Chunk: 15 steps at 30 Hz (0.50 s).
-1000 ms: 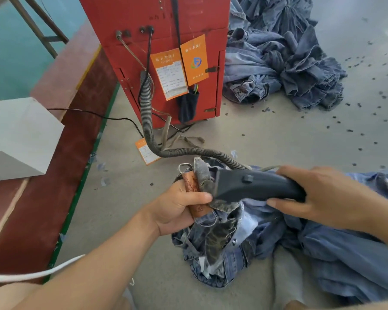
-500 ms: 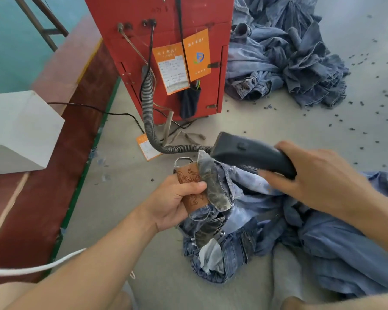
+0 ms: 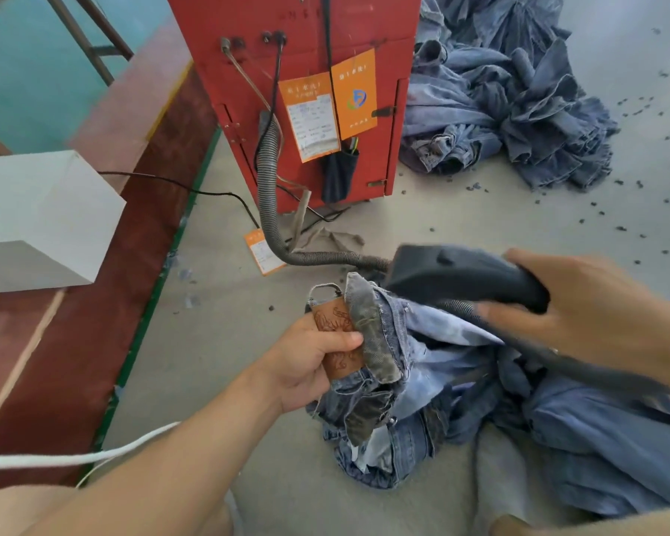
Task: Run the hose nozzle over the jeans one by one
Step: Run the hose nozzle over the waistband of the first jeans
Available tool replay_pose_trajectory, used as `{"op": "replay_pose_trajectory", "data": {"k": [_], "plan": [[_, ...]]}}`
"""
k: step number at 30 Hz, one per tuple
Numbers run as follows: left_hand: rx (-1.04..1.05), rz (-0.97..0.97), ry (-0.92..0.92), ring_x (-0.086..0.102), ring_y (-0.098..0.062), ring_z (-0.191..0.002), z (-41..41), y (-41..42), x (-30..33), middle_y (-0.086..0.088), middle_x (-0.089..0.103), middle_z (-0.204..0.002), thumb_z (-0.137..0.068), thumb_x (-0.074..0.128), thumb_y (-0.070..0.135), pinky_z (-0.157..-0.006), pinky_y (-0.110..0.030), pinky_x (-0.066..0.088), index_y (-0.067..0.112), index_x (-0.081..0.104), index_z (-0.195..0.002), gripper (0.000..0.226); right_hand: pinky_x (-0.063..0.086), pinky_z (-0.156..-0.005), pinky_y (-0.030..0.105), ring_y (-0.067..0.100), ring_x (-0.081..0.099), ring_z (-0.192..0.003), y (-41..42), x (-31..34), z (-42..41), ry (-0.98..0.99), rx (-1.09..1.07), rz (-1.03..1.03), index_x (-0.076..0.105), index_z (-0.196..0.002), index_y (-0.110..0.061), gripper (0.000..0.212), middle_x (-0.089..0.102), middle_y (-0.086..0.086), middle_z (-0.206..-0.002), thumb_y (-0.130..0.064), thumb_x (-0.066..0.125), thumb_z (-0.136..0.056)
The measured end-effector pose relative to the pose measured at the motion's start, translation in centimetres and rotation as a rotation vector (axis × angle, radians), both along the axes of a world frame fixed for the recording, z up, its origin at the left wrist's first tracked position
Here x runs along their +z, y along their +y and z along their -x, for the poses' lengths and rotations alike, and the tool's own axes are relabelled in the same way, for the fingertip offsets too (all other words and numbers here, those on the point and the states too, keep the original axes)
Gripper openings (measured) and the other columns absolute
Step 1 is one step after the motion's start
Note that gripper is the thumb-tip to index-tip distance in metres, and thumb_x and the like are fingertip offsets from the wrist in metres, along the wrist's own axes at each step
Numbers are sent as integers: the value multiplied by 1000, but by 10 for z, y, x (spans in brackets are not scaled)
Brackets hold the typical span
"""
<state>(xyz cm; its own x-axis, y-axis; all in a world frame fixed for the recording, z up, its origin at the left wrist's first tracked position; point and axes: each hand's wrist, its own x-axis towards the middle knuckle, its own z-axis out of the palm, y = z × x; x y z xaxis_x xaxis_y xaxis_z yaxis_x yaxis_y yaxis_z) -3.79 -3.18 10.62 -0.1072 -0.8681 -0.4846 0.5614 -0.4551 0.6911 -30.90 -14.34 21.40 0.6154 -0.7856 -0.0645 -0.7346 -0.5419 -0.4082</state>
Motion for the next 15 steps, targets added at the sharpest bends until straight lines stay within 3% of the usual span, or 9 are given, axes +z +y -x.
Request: {"op": "replay_pose_trajectory", "data": {"k": [2,4,6,9,12,15], "plan": [[-2,-16,-17,69,-38,-107,-1,1,-1,-27,69,-123,-83,62,-10,-105,-54,51,-3,69,-122,41,48,-66,21,-1,61,-67,9,-1,0,103,88,-81,53,-90,-44,24,64,-25,-78,-65,61,-82],[-41,-28,-38,66,-39,-111,0,4,-3,-28,67,-125,-84,65,-11,-111,-57,45,-2,68,-124,42,45,-60,18,-1,61,-69,15,-11,-14,106,106,-104,52,-87,-42,26,64,-21,-74,-67,57,-82],[-85,-22,-55,71,-35,-103,4,7,-5,-23,71,-118,-82,66,-10,-107,-55,48,3,72,-118,38,36,-48,21,6,58,-59,9,-17,-29,51,35,-60,52,-84,-36,27,60,-11,-63,-62,58,-84],[-30,-61,-45,72,-34,-93,9,5,-3,-23,72,-113,-77,64,-8,-97,-52,55,2,73,-112,38,34,-50,28,7,56,-56,-7,-10,-22,31,-57,-19,54,-84,-35,26,60,-6,-62,-59,62,-85],[66,-126,11,70,-28,-83,10,-1,1,-17,70,-102,-77,66,8,-80,-41,60,10,74,-103,27,38,-51,27,2,61,-63,-8,-4,4,3,-19,-149,57,-88,-45,23,66,-20,-72,-65,62,-79],[110,-157,-27,69,-30,-88,11,-2,0,-18,70,-108,-86,71,22,-86,-42,57,8,72,-114,31,42,-53,28,1,62,-67,-2,-7,5,58,46,-209,57,-92,-48,37,67,-22,-76,-79,52,-72]]}}
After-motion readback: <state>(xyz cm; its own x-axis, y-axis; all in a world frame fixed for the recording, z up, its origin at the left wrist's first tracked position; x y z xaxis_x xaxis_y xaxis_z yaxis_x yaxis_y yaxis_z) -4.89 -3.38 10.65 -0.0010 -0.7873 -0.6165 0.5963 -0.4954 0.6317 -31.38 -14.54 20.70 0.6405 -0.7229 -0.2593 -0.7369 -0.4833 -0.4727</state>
